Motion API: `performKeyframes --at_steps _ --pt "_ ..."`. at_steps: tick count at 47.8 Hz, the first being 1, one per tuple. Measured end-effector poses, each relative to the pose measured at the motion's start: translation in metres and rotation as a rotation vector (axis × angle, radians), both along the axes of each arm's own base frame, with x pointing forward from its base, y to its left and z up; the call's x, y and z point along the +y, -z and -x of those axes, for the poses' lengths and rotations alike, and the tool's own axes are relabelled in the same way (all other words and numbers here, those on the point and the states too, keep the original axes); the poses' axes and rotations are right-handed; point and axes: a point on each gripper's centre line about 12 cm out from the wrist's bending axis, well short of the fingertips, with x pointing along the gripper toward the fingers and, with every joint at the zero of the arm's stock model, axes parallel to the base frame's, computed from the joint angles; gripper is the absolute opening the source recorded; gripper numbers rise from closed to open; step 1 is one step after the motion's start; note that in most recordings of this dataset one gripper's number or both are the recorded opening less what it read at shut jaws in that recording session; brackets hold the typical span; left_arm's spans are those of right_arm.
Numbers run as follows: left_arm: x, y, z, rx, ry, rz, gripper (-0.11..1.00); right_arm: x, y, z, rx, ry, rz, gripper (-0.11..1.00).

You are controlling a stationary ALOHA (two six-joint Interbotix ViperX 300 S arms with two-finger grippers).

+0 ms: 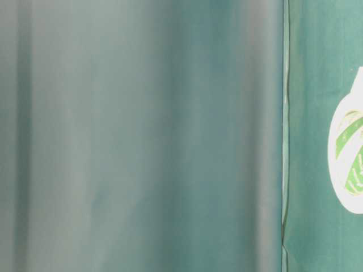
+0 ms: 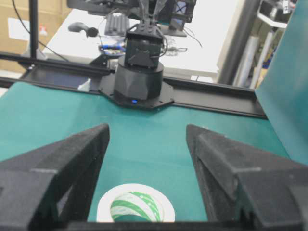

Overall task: Peel off the duct tape with your right arm.
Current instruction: 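Move the left gripper over the white tape roll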

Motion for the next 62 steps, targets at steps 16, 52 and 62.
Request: performKeyframes --at_steps 16,52,62 --pt "-0.004 0.014 0.002 0.019 0.020 0.038 0.01 -0.004 0.024 0.004 0.058 0.021 -0.001 -0.05" --pt "-0.004 0.020 0.000 0.017 0.019 0.041 0.84 -0.010 0.031 0.007 0.051 0.053 -0.005 0.77" --pt "-0.004 0.024 -0.032 0.077 0.017 0.038 0.85 -0.010 0.031 0.007 0.040 0.053 -0.004 0.77"
